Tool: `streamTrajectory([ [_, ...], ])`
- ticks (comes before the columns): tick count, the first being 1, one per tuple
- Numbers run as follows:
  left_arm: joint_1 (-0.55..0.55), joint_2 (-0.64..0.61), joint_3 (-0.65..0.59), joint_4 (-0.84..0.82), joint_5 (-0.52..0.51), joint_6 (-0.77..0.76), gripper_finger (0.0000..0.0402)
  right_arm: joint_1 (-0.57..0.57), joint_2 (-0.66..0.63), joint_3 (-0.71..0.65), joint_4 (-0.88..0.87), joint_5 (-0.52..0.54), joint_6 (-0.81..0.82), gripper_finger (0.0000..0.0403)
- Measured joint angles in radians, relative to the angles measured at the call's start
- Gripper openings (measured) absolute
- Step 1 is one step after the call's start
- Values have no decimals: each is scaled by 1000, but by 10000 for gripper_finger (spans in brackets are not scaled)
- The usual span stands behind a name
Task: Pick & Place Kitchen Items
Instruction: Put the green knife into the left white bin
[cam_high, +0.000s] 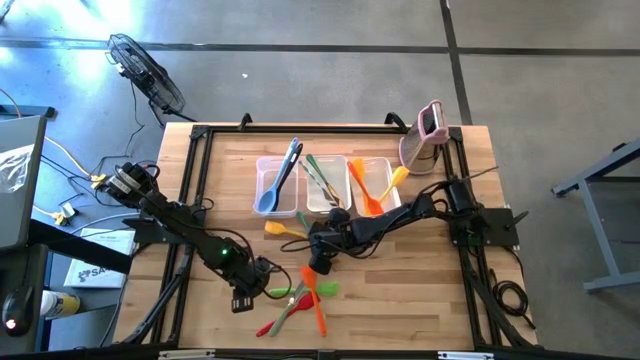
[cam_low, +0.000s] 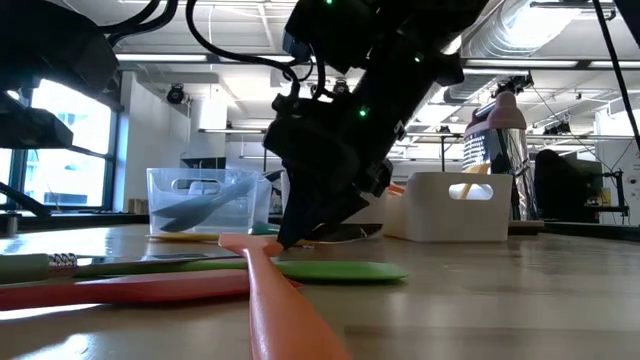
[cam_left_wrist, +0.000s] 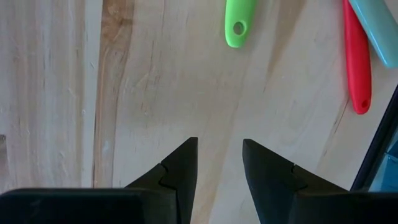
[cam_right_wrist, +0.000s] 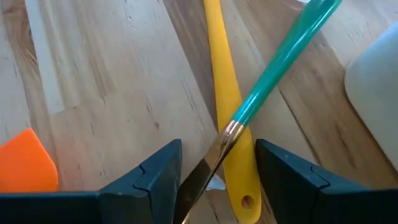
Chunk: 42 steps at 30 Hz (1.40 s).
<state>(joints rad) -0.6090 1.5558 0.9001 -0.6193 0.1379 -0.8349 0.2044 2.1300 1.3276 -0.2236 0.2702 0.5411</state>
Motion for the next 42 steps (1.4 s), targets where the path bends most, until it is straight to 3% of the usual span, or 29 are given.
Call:
streamTrajectory([
  [6, 0, 0, 0, 0, -2, 0, 125, 1, -5, -2, -5, 0, -10, 153],
  [14, 0, 0, 0, 0, -2, 0, 125, 1, -5, -2, -5, -7, -32, 30],
  [27, 0, 0, 0, 1, -2, 0, 125, 34, -33, -7, -22, 80, -82, 29],
  [34, 0, 0, 0, 2, 1, 0, 125, 56, -91, -7, -44, 92, -96, 3],
  [42, 0, 0, 0, 5, 1, 0, 125, 71, -107, -6, -68, 97, -93, 2],
])
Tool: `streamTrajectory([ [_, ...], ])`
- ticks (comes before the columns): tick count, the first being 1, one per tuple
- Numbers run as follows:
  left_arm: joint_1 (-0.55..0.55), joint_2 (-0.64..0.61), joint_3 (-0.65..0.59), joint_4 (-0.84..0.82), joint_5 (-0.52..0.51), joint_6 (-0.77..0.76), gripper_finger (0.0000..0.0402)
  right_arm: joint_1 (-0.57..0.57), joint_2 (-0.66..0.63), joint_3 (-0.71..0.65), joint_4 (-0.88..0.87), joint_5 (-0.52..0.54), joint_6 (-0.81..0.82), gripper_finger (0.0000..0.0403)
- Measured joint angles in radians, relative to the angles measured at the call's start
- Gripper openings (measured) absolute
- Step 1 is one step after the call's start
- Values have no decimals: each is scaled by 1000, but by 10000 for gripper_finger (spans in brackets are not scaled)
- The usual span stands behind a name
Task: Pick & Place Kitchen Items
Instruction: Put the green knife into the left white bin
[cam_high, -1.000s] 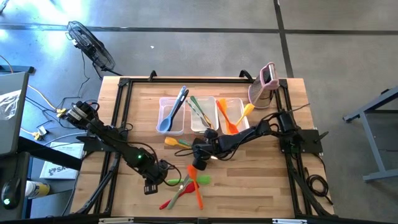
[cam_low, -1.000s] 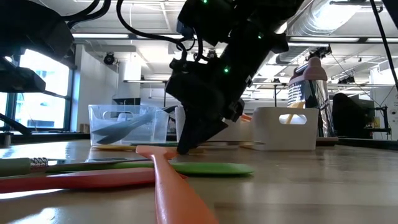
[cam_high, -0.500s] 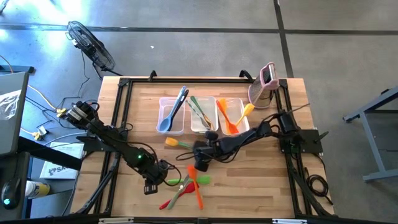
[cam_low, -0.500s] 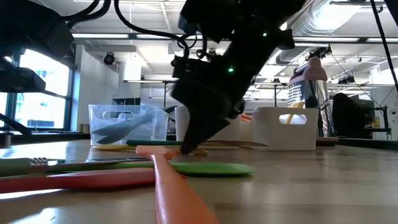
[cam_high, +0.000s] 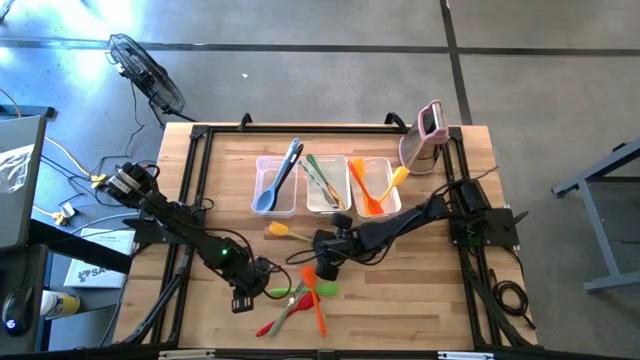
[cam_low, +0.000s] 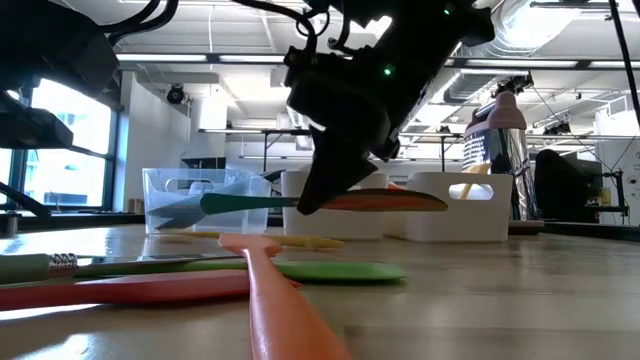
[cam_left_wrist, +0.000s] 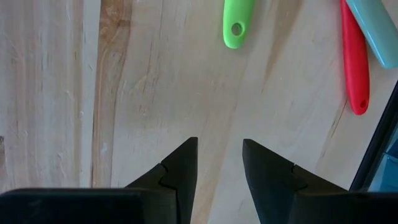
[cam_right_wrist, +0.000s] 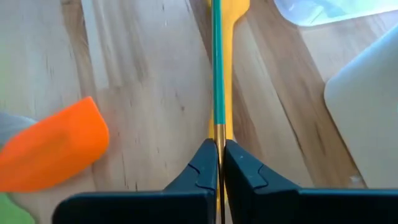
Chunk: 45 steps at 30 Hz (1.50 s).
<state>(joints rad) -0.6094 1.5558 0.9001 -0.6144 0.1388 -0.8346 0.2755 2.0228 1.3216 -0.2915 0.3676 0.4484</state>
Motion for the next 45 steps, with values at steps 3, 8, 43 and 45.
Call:
streamTrajectory([
  [3, 0, 0, 0, 0, 0, 0, 125, 2, 0, 0, -1, 1, 0, 2],
  [8, 0, 0, 0, 0, 0, 0, 125, 4, -15, 1, -21, 11, -1, 2],
  [43, 0, 0, 0, 22, 0, 19, 125, -170, -463, 3, 106, 231, -139, 4],
  [45, 0, 0, 0, 20, -1, 23, 125, -191, -456, 3, 170, 205, -157, 4],
])
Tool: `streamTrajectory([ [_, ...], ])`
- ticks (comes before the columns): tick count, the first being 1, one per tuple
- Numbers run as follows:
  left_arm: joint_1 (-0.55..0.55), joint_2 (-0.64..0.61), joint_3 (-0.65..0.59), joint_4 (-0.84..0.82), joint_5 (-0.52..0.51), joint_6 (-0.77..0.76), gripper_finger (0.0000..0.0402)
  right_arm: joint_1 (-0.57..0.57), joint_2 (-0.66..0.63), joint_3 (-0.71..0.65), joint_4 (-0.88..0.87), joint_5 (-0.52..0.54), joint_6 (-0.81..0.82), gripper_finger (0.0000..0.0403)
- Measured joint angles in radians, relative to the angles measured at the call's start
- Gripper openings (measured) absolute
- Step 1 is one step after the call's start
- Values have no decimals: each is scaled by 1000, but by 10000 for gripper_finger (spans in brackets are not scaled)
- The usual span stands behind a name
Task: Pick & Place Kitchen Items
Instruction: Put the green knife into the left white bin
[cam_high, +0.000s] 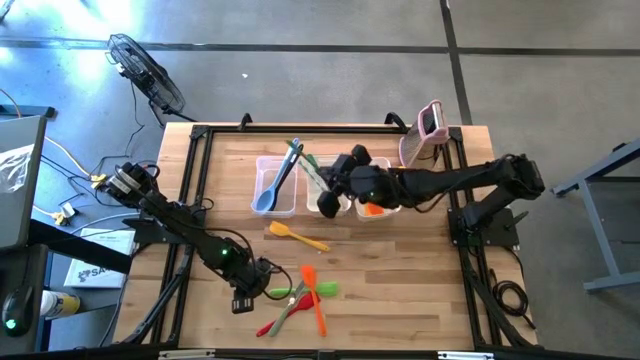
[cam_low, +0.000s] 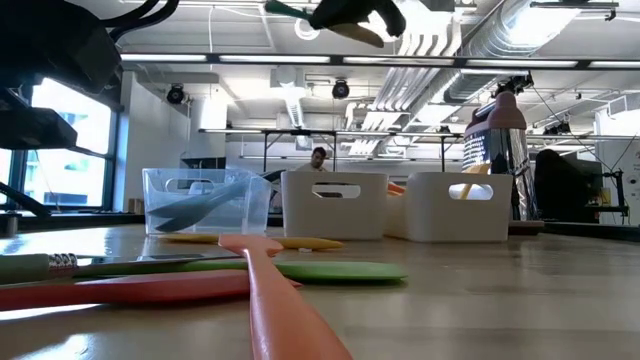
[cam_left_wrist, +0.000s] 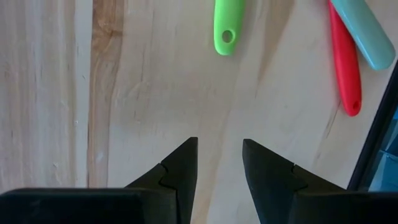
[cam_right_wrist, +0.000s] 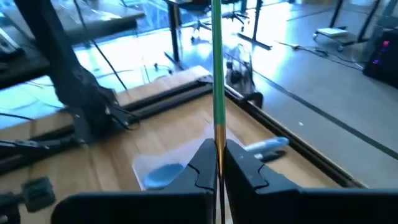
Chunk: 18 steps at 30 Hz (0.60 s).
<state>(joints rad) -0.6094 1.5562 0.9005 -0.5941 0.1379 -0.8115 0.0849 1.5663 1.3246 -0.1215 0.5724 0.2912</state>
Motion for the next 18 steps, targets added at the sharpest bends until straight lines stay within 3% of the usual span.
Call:
streamTrajectory([
  [9, -30, 0, 0, -12, -56, 24, 125, -95, 12, -92, 275, -193, 10, 4],
  [18, -61, 0, 0, -39, -127, 21, 125, -199, 12, -402, 794, -318, 152, 4],
])
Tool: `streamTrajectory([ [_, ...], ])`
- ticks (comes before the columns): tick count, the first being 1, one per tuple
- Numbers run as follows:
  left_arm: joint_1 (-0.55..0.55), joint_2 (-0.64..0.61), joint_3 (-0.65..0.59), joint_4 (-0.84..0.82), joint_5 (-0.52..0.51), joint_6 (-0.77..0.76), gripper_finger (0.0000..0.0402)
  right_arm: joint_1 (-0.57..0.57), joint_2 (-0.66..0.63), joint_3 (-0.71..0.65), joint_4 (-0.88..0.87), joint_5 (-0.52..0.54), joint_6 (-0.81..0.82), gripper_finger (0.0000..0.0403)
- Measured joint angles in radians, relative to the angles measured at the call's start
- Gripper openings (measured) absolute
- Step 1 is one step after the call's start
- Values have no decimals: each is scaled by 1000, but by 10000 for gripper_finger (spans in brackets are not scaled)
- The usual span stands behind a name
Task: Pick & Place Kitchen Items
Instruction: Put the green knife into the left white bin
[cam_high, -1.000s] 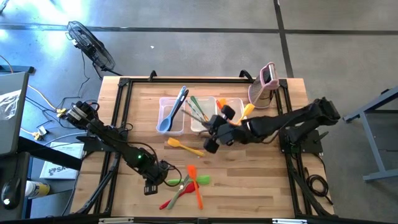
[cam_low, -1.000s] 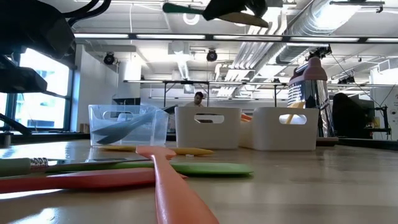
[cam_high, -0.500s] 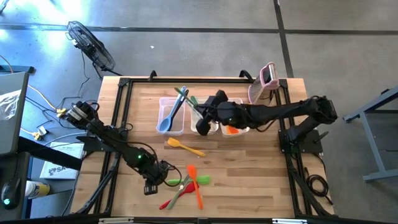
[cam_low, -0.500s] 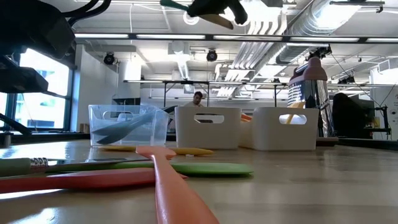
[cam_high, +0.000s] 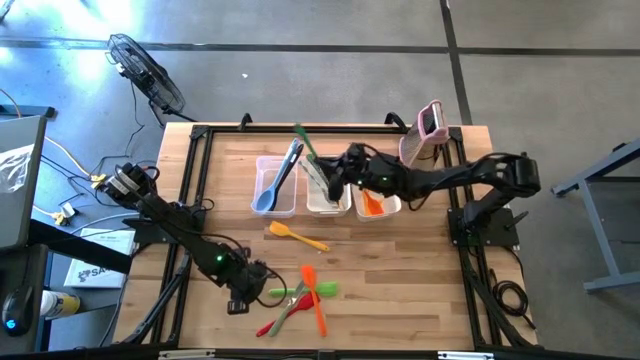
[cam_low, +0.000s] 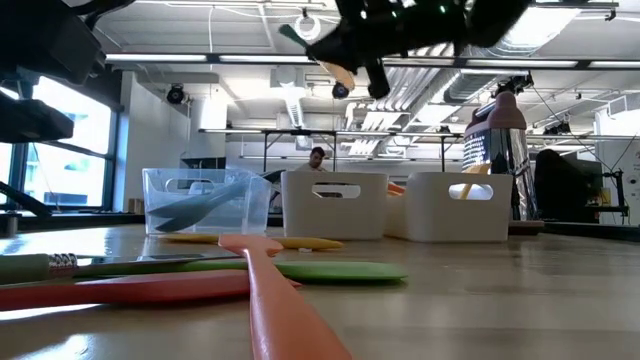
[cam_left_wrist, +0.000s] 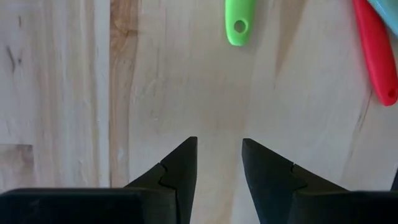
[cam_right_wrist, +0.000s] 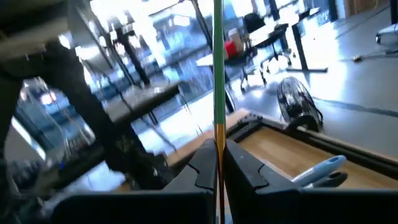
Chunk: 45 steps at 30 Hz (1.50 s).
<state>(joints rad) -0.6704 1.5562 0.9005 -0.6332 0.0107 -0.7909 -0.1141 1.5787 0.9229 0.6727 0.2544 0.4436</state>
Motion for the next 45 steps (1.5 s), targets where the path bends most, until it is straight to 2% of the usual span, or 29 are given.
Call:
streamTrajectory([
  [3, 1, 0, 0, -4, -6, 1, 125, -19, 0, -112, 153, 22, 28, 4],
  [6, 2, 0, 0, -7, -23, 2, 125, -20, 0, -169, 190, 74, 26, 4],
  [9, 3, 0, 0, -3, -59, 9, 125, -6, 25, -167, 191, 112, 24, 4],
  [18, 3, 0, 0, 39, -107, 1, 125, -1, 175, -143, 239, 110, 54, 4],
  [27, 3, 0, 0, 27, -110, 1, 125, 1, 230, -143, 188, 129, 77, 4],
  [45, 3, 0, 0, 25, -105, 1, 125, -11, 239, -143, 60, 119, 160, 4],
])
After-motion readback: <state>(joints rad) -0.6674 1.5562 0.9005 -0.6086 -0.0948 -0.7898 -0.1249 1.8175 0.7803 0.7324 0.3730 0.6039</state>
